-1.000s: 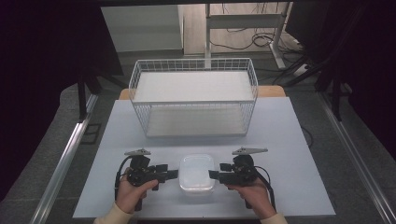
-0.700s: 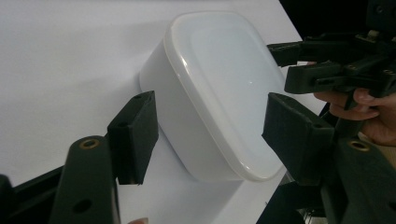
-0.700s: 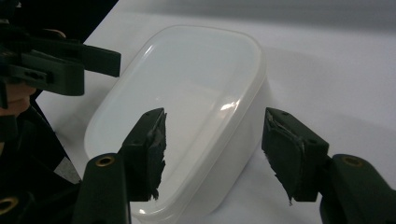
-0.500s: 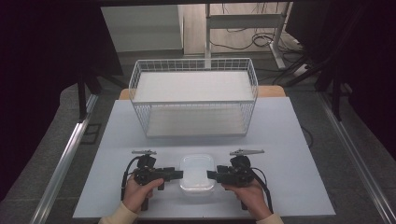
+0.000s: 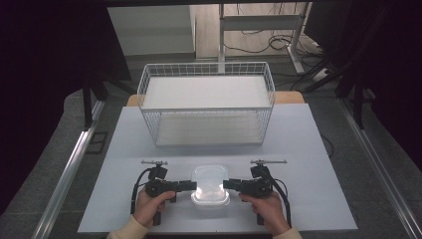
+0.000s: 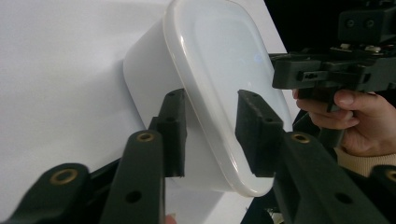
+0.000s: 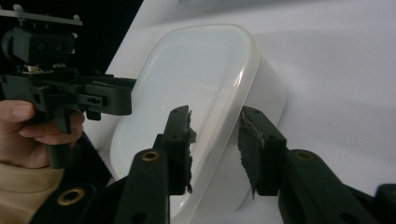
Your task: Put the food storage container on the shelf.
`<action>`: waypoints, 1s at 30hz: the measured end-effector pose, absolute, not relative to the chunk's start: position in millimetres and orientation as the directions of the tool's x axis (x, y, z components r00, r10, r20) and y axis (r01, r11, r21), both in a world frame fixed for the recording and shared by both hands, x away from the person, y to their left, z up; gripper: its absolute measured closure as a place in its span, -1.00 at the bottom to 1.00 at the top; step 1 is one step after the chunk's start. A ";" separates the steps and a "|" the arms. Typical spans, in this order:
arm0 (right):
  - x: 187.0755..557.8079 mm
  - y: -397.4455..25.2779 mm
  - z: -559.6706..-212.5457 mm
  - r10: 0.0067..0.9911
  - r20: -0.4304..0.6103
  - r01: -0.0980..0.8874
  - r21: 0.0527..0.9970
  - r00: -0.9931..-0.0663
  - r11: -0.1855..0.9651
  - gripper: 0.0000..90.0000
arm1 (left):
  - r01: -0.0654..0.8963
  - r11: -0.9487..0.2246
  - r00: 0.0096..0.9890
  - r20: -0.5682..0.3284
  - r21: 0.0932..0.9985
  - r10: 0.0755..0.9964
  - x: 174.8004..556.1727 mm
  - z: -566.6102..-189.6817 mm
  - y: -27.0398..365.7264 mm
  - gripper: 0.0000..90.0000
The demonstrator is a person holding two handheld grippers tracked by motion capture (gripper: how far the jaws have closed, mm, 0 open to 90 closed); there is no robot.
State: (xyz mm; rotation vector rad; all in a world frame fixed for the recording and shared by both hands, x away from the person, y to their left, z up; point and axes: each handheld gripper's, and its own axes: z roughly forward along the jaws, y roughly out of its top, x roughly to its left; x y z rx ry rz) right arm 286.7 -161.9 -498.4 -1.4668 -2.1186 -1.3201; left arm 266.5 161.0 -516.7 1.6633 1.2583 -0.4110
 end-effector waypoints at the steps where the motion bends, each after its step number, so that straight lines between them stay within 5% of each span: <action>1: 286.5 -164.2 -497.7 0.610 0.646 0.847 0.525 -0.459 0.081 0.50 | 0.871 0.011 0.408 -0.736 0.491 0.540 265.9 -516.5 161.7 0.49; 12: 281.5 -173.2 -494.8 0.539 0.711 0.861 0.507 -0.452 0.052 0.72 | 0.851 0.000 0.441 -0.714 0.526 0.543 257.5 -506.6 166.1 0.67; 30: 274.4 -174.0 -484.8 0.533 0.648 0.797 0.598 -0.543 0.086 0.79 | 0.801 -0.019 0.507 -0.663 0.598 0.550 248.5 -492.5 167.7 0.78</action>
